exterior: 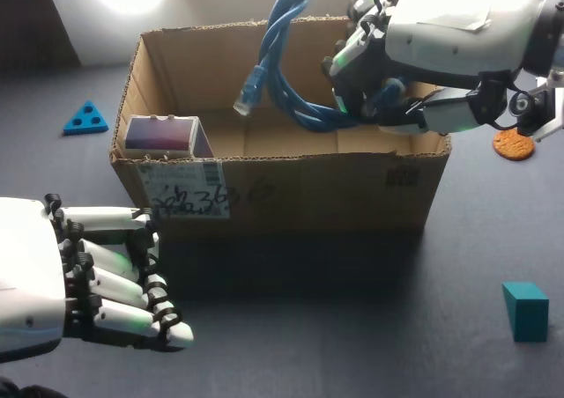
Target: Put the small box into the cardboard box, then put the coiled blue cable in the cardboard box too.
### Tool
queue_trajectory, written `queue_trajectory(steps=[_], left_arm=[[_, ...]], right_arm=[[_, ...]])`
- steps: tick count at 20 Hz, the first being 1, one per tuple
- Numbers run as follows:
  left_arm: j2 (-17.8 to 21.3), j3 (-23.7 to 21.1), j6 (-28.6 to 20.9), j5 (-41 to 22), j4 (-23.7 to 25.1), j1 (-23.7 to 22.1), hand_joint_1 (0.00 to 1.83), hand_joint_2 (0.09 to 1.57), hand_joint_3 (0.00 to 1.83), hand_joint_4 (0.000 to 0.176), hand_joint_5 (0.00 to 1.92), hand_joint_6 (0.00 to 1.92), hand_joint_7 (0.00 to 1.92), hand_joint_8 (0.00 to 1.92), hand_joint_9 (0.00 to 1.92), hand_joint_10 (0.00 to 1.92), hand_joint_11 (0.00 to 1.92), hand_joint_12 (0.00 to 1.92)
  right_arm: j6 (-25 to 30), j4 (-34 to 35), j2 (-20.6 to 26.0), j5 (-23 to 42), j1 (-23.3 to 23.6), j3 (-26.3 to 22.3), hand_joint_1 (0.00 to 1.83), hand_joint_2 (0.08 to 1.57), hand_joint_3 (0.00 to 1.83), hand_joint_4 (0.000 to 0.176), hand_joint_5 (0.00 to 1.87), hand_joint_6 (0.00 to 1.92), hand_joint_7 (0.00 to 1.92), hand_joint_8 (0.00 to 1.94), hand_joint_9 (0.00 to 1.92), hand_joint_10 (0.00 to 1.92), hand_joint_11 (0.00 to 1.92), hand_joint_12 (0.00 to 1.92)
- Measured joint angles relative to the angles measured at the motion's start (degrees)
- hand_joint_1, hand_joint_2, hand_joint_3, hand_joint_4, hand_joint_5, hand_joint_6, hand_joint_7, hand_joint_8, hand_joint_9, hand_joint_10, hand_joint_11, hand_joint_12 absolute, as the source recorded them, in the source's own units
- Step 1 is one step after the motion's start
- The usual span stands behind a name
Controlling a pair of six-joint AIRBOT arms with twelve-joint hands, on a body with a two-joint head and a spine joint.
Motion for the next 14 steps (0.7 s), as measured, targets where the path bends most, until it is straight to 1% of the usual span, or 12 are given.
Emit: queue_trajectory(steps=[1,2,3,4,5,6,7,11,12,14], left_arm=[[0.0,0.0,0.0,0.0,0.0,0.0,0.79,1.14,0.00,0.000,0.56,0.01,0.64,0.00,0.62,0.00,0.00,1.21],[0.0,0.0,0.0,0.0,0.0,0.0,0.75,1.15,0.00,0.000,0.56,0.01,0.65,0.01,0.64,0.01,0.01,1.21],[0.0,0.0,0.0,0.0,0.0,0.0,0.75,1.15,0.00,0.000,0.56,0.01,0.65,0.01,0.64,0.01,0.01,1.21],[0.0,0.0,0.0,0.0,0.0,0.0,0.75,1.15,0.00,0.000,0.56,0.00,0.64,0.00,0.62,0.00,0.00,1.21],[0.0,0.0,0.0,0.0,0.0,0.0,0.74,1.16,0.00,0.000,0.55,0.00,0.64,0.00,0.62,0.00,0.00,1.23],[0.0,0.0,0.0,0.0,0.0,0.0,0.76,1.15,0.00,0.000,0.56,0.00,0.65,0.00,0.63,0.01,0.00,1.24],[0.0,0.0,0.0,0.0,0.0,0.0,0.75,1.16,0.00,0.000,0.55,0.00,0.64,0.00,0.61,0.00,0.00,1.21],[0.0,0.0,0.0,0.0,0.0,0.0,0.76,1.15,0.00,0.000,0.56,0.01,0.65,0.01,0.63,0.01,0.01,1.22],[-0.1,0.0,0.0,0.0,0.1,-0.3,0.73,1.16,0.00,0.000,0.55,0.00,0.64,0.00,0.62,0.00,0.00,1.23],[-0.4,-0.6,0.0,0.4,-0.5,-0.9,0.77,1.15,0.00,0.000,0.56,0.00,0.63,0.00,0.60,0.00,0.00,1.20]], right_arm=[[-0.7,0.2,0.0,0.1,0.0,0.0,1.11,1.11,0.00,0.000,0.79,0.61,0.85,0.35,0.74,0.48,0.33,1.38],[-1.2,0.5,0.0,0.2,0.0,0.0,1.10,1.08,0.00,0.000,0.77,0.15,0.82,0.08,0.66,0.39,0.21,1.40],[-1.3,0.7,0.0,0.2,0.0,0.0,1.10,1.08,0.00,0.000,0.77,0.15,0.82,0.08,0.66,0.39,0.21,1.40],[-1.3,0.9,0.0,0.2,0.1,0.0,1.08,1.08,0.00,0.000,0.75,0.08,0.78,0.03,0.63,0.34,0.17,1.40],[-1.3,0.9,0.0,0.2,0.1,0.0,1.07,1.07,0.00,0.000,0.73,0.04,0.76,0.01,0.62,0.30,0.16,1.37],[-1.3,0.9,0.0,0.2,0.1,0.0,1.04,1.06,0.00,0.000,0.72,0.03,0.74,0.00,0.61,0.28,0.13,1.39],[-1.3,0.9,0.0,0.2,0.1,0.1,1.01,1.06,0.00,0.000,0.72,0.02,0.72,0.00,0.59,0.26,0.11,1.40],[-1.5,1.0,0.0,0.2,0.1,0.1,1.00,1.05,0.00,0.000,0.71,0.02,0.72,0.00,0.59,0.26,0.09,1.40],[-1.5,1.0,0.0,0.2,0.1,0.1,0.96,1.05,0.00,0.000,0.69,0.01,0.69,0.00,0.56,0.25,0.05,1.43],[-1.5,0.8,0.0,0.5,0.1,0.1,0.99,1.05,0.00,0.000,0.71,0.01,0.72,0.01,0.59,0.26,0.09,1.41]])
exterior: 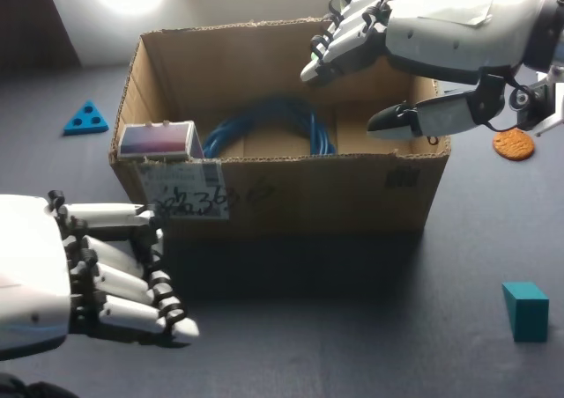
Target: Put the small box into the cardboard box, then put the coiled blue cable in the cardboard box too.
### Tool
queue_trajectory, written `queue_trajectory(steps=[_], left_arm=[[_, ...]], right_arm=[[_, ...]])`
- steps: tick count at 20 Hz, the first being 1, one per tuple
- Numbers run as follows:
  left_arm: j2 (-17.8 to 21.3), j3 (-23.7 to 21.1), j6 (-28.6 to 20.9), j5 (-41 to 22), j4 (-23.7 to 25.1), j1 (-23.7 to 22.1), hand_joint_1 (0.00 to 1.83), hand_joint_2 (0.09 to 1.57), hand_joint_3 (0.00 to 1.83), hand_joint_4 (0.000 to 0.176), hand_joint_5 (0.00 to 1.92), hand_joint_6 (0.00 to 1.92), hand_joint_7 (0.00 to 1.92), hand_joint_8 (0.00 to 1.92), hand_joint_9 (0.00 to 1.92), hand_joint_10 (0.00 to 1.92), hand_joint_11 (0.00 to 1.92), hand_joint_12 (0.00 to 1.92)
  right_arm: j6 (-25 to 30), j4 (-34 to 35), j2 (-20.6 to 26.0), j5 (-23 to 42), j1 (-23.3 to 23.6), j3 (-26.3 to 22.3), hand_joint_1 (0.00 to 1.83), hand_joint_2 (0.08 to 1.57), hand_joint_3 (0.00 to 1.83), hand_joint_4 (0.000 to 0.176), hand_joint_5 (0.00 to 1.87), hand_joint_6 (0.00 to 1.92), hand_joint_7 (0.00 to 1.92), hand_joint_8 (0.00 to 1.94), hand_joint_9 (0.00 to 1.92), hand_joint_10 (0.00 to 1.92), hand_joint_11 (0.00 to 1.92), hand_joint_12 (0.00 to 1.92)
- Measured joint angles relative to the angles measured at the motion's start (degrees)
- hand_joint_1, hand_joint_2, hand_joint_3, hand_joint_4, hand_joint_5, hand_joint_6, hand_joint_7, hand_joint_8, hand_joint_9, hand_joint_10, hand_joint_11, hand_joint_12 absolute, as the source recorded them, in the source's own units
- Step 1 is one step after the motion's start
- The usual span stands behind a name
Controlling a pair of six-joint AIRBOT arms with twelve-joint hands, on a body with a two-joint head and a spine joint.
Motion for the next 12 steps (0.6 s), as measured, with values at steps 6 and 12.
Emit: queue_trajectory(steps=[6,12], left_arm=[[-1.9,-0.9,-0.1,1.9,0.1,-1.0,0.78,1.15,0.00,0.000,0.56,0.00,0.64,0.00,0.61,0.01,0.00,1.22],[-2.4,-0.8,0.0,2.6,-2.2,-1.7,0.78,1.15,0.00,0.000,0.55,0.00,0.64,0.00,0.61,0.00,0.00,1.20]], right_arm=[[3.3,-8.0,1.1,9.3,-1.5,0.0,1.02,1.04,0.00,0.000,0.73,0.02,0.75,0.02,0.61,0.27,0.10,1.42],[13.6,-17.0,3.6,21.8,-1.5,0.1,1.00,1.06,0.00,0.000,0.72,0.01,0.74,0.00,0.60,0.27,0.11,1.40]])
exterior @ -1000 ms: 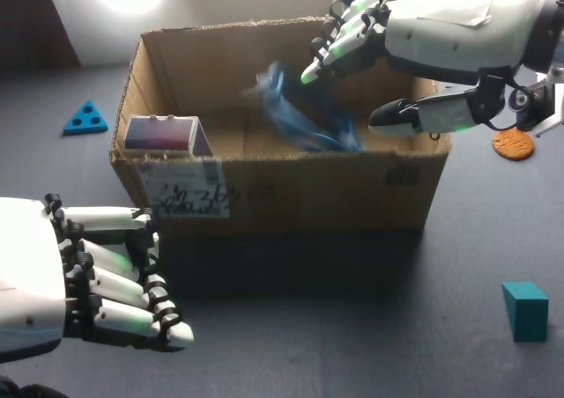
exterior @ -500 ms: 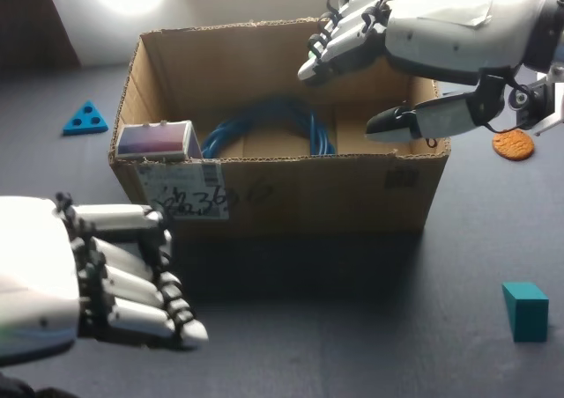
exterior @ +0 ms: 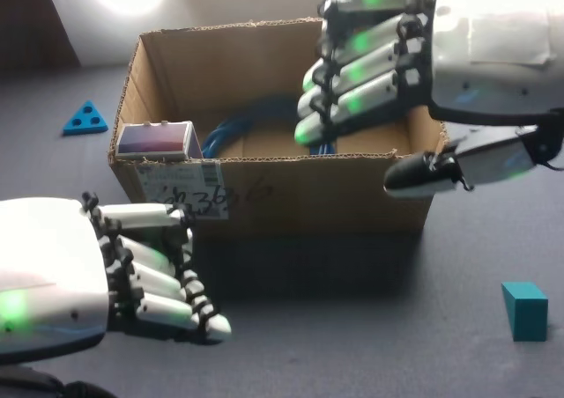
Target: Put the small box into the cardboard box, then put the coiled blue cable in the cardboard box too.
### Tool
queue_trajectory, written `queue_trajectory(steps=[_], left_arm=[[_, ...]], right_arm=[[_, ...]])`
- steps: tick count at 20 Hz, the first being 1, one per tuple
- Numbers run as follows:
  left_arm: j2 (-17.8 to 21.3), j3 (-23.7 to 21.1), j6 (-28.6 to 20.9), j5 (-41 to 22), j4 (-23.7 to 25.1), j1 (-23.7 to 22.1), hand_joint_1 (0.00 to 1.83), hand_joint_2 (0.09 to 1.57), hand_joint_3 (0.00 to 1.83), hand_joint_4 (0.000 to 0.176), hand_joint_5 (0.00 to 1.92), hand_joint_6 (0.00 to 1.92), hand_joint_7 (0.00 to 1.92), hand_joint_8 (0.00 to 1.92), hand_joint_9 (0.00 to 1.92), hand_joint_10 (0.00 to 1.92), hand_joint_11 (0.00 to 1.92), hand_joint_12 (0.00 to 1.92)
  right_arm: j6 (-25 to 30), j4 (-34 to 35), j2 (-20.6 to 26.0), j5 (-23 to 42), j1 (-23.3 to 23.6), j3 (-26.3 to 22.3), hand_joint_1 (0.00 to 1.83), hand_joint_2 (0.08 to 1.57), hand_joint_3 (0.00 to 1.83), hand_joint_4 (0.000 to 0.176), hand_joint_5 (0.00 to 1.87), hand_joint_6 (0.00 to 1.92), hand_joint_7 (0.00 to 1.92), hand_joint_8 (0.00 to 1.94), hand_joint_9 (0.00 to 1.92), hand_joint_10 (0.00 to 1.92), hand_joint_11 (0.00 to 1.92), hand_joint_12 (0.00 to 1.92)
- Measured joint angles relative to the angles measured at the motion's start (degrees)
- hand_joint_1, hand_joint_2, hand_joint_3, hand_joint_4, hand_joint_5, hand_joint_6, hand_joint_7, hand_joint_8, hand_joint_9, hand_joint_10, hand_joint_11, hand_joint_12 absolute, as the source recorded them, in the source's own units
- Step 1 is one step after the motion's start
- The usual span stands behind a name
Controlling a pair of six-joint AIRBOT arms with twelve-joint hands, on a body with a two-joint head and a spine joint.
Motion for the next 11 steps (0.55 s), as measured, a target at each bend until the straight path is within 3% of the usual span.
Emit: queue_trajectory(steps=[4,8,11], left_arm=[[0.0,0.0,0.0,-0.2,-0.3,0.0,0.78,1.15,0.00,0.000,0.56,0.00,0.65,0.00,0.62,0.01,0.00,1.21],[0.0,0.0,0.0,-0.3,-0.4,0.0,0.75,1.15,0.00,0.000,0.55,0.00,0.63,0.00,0.61,0.01,0.00,1.21],[0.0,0.0,0.0,-0.5,-0.6,-0.2,0.74,1.15,0.00,0.000,0.54,0.00,0.64,0.00,0.63,0.01,0.00,1.23]], right_arm=[[5.4,-3.4,2.1,3.3,-1.8,-0.7,1.03,1.04,0.00,0.000,0.75,0.02,0.77,0.01,0.64,0.29,0.16,1.40],[3.1,-10.3,5.9,3.5,-6.0,-6.0,1.01,1.04,0.00,0.000,0.73,0.01,0.74,0.00,0.59,0.30,0.08,1.45],[1.3,-9.9,8.7,4.0,-6.9,-10.8,1.00,1.05,0.00,0.000,0.75,0.01,0.74,0.00,0.58,0.31,0.07,1.46]])
